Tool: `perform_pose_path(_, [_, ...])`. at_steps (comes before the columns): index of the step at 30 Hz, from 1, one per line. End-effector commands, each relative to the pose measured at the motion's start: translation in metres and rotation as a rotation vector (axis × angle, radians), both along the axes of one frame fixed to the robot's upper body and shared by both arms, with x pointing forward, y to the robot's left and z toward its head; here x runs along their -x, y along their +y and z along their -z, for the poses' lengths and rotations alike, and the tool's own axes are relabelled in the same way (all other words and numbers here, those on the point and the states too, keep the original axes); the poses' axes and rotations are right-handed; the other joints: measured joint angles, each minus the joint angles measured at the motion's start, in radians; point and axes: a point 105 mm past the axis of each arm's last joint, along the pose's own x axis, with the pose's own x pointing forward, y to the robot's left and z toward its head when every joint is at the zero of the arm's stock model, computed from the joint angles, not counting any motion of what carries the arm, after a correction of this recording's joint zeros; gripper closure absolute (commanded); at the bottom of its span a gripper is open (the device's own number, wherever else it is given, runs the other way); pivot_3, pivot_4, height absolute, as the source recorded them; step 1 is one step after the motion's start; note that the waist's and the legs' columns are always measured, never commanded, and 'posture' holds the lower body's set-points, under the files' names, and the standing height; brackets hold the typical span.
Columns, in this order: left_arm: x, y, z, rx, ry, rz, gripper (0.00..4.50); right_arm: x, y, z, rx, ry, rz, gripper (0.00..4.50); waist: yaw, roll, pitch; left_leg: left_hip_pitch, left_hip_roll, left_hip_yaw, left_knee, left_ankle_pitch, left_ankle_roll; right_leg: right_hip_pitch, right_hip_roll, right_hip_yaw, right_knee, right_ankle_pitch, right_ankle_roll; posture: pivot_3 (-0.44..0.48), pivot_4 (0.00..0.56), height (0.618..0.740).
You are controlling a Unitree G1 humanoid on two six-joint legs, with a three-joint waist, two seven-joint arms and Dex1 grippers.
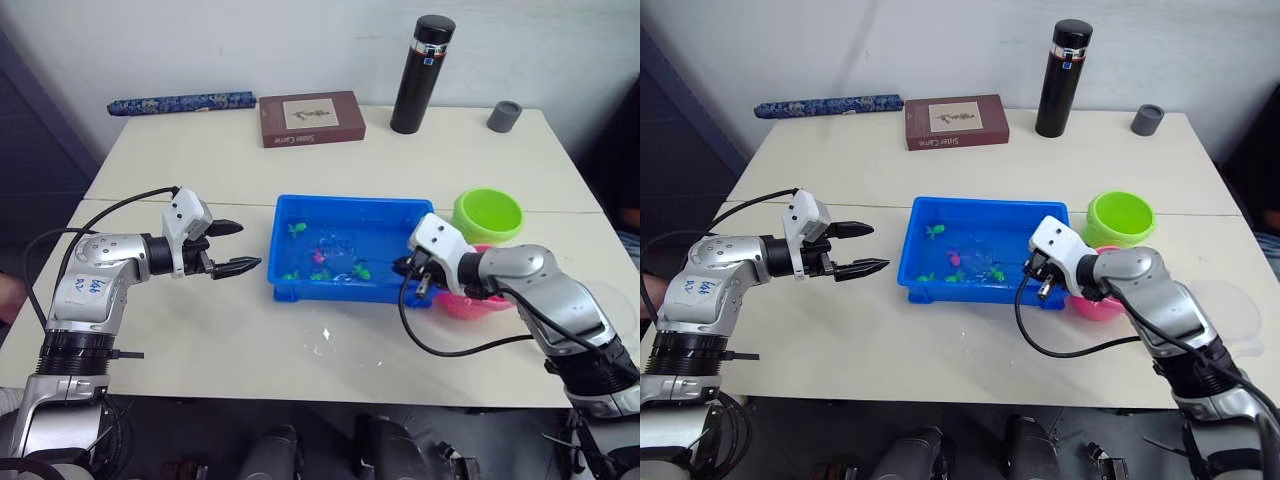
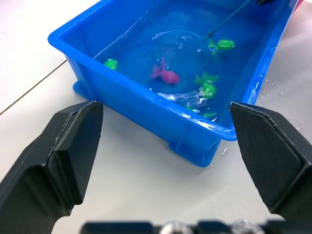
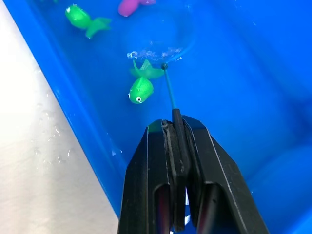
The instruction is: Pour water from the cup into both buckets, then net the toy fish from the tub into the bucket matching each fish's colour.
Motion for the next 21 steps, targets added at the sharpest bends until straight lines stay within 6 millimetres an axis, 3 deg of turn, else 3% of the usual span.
perform_pose_path(1, [0.001, -0.001, -0.010, -0.010, -0.042, 0.015, 0.05, 0.000, -0.009, -0.013, -0.010, -0.040, 0.016, 4.50, 0.001, 0.000, 0.000, 0.000, 0.000, 0.000, 0.000, 0.000, 0.000, 0.000, 0.000, 0.000, 0.000, 0.000, 0.000, 0.000, 0.150, 0.740])
perform_pose_path(9, [0.001, -0.005, -0.009, -0.006, -0.039, 0.024, 0.05, 0.003, -0.004, -0.013, -0.027, -0.022, -0.013, 4.50, 0.001, 0.000, 0.000, 0.000, 0.000, 0.000, 0.000, 0.000, 0.000, 0.000, 0.000, 0.000, 0.000, 0.000, 0.000, 0.000, 0.150, 0.740])
perform_pose_path(14, [0.001, -0.009, -0.012, -0.004, -0.048, 0.039, 0.05, 0.006, 0.011, -0.023, -0.175, 0.019, -0.023, 4.50, 0.001, 0.000, 0.000, 0.000, 0.000, 0.000, 0.000, 0.000, 0.000, 0.000, 0.000, 0.000, 0.000, 0.000, 0.000, 0.000, 0.150, 0.740])
perform_pose_path(21, [0.004, -0.025, -0.016, 0.025, -0.039, 0.113, 0.05, 0.019, 0.009, -0.038, -0.317, 0.078, 0.005, 4.50, 0.003, 0.000, 0.000, 0.000, 0.000, -0.001, 0.000, 0.000, 0.000, 0.001, 0.000, -0.001, -0.001, 0.000, 0.000, 0.000, 0.150, 0.740])
